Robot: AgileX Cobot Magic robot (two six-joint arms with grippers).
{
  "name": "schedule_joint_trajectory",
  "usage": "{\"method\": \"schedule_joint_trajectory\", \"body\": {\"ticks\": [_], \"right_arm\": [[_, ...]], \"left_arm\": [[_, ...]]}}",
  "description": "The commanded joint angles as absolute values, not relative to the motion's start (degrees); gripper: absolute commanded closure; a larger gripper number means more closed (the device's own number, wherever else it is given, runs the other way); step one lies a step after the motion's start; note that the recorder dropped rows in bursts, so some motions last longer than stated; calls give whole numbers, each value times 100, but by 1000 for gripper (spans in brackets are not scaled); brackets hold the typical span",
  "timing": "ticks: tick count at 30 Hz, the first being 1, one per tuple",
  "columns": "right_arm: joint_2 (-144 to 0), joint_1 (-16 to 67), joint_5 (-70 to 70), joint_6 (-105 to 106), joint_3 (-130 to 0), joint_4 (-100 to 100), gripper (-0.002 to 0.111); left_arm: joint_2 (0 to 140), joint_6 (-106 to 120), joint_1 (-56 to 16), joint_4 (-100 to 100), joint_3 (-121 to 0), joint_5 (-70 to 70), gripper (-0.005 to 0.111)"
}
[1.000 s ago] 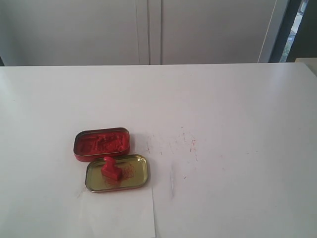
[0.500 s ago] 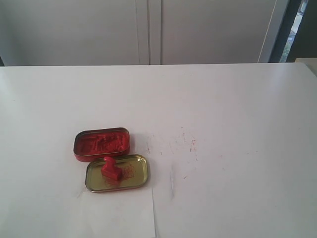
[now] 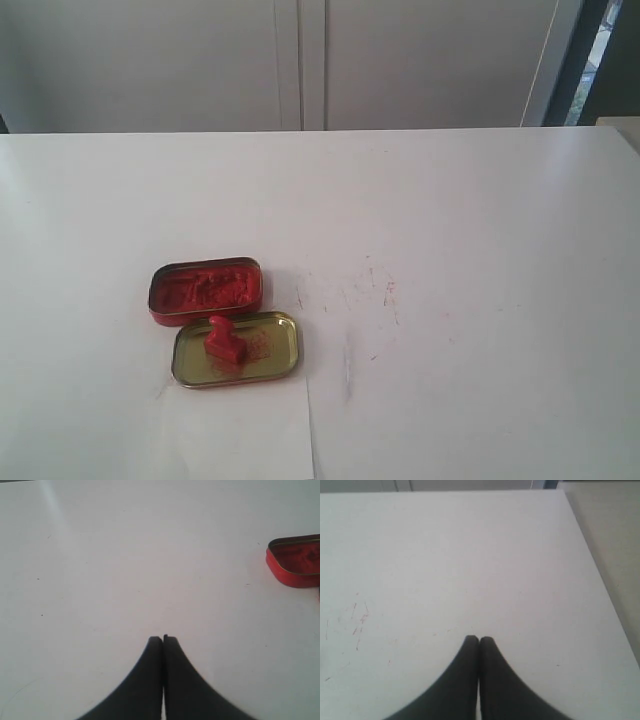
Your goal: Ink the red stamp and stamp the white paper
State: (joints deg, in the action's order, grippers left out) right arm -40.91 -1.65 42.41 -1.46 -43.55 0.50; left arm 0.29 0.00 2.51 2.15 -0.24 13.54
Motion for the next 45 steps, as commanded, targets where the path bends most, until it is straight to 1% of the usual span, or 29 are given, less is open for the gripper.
{"method": "schedule_joint_trajectory", "body": {"ticks": [1, 10, 12, 15, 20, 22, 28, 39, 45], "right_arm": [[-4772, -172, 4597, -147, -4708, 59, 108], [-5979, -172, 5100, 225, -5417, 210, 108], [-6197, -172, 5159, 499, -5556, 510, 108], [-6746, -172, 5370, 1354, -5866, 1460, 108], [-7304, -126, 5613, 1820, -6244, 1981, 108], [-7531, 81, 5655, 1820, -6430, 1990, 108], [-8293, 1039, 5780, 1820, -7063, 1990, 108], [-9293, 2136, 5914, 1820, -8003, 1957, 108], [-10008, 2751, 6128, 1820, -8755, 1847, 108]], "left_arm": [[0, -38, 269, 250, 0, 1334, 107], [0, -38, 269, 250, 0, 1334, 107], [0, -38, 269, 250, 0, 1334, 107], [0, -38, 269, 250, 0, 1334, 107], [0, -38, 269, 250, 0, 1334, 107], [0, -38, 269, 250, 0, 1334, 107], [0, -38, 269, 250, 0, 1334, 107], [0, -38, 269, 250, 0, 1334, 107], [0, -38, 269, 250, 0, 1334, 107]]}}
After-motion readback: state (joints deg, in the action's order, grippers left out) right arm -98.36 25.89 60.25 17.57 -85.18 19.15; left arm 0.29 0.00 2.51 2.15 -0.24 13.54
